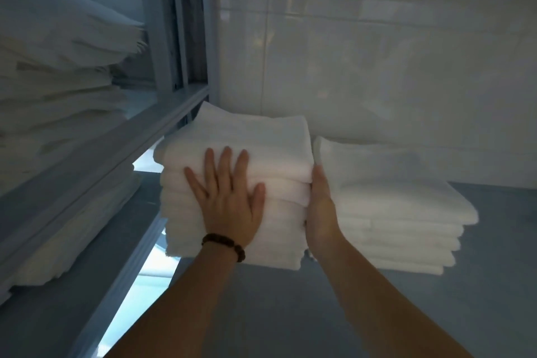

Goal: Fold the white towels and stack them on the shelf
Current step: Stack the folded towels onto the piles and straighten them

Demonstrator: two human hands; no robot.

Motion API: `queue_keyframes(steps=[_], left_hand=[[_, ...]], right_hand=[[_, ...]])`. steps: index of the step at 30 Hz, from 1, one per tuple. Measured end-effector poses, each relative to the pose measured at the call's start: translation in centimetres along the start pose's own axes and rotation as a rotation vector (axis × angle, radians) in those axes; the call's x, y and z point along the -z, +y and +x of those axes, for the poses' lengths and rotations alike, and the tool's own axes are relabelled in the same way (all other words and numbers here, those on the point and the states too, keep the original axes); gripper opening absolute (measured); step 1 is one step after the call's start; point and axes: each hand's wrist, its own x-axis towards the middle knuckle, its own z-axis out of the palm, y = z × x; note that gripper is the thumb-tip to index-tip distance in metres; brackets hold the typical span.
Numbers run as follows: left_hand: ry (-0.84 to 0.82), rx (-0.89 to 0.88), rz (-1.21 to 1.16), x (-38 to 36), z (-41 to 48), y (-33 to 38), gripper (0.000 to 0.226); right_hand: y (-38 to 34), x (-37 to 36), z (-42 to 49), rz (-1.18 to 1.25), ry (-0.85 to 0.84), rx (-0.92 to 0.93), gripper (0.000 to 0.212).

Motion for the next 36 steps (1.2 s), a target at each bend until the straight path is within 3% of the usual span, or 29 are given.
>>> queue_keyframes(steps=[2,3,5,7,9,11,15,18,22,26,31,36], left_hand=[[-0.008,0.016,0.012,-0.5,-0.1,0.7,0.056],[0.001,0.026,0.018,-0.7,0.0,0.7,0.055],[0.008,0.031,0.023,-0.8,0.1,0.7,0.055],[-0.017,0.007,0.002,-0.7,0.1,1.1,0.054],[-0.017,-0.021,-0.031,-0.4,0.1,1.1,0.051],[0.058,0.067,-0.030,-0.3,0.4,-0.5,0.051],[0.202,0.521,-0.194,0.2,1.2,-4.8,0.057],[0.186,0.486,-0.359,0.1,1.2,-4.9,0.061],[0.222,0.486,-0.350,-0.8,1.1,-4.4,0.059],[0.241,0.525,-0.353,-1.0,1.3,-4.3,0.051],[0.253,0.536,-0.377,-1.0,1.3,-4.7,0.048],[0.259,0.522,-0.332,-0.7,1.3,-5.0,0.042]], right_hand=[[0.5,0.2,-0.4,-0.028,-0.008,0.033,0.055],[0.9,0.6,-0.6,-0.099,0.003,0.143,0.056],[1.7,1.4,-1.0,-0.510,0.013,0.600,0.057],[2.9,1.8,-0.4,-1.096,0.077,1.060,0.056],[3.9,1.4,0.2,-1.431,0.132,1.245,0.056],[4.4,1.2,1.0,-1.584,0.178,1.230,0.057],[4.4,1.2,1.7,-1.672,0.200,1.252,0.066],[3.9,1.0,2.1,-1.799,0.147,1.274,0.072],[3.6,-0.4,1.6,-1.737,0.079,1.333,0.071],[4.4,-1.7,1.7,-1.863,-0.013,1.389,0.069],[6.0,-4.8,2.1,-1.783,-0.109,1.431,0.062],[6.0,-0.7,3.3,-1.831,-0.018,1.334,0.065]])
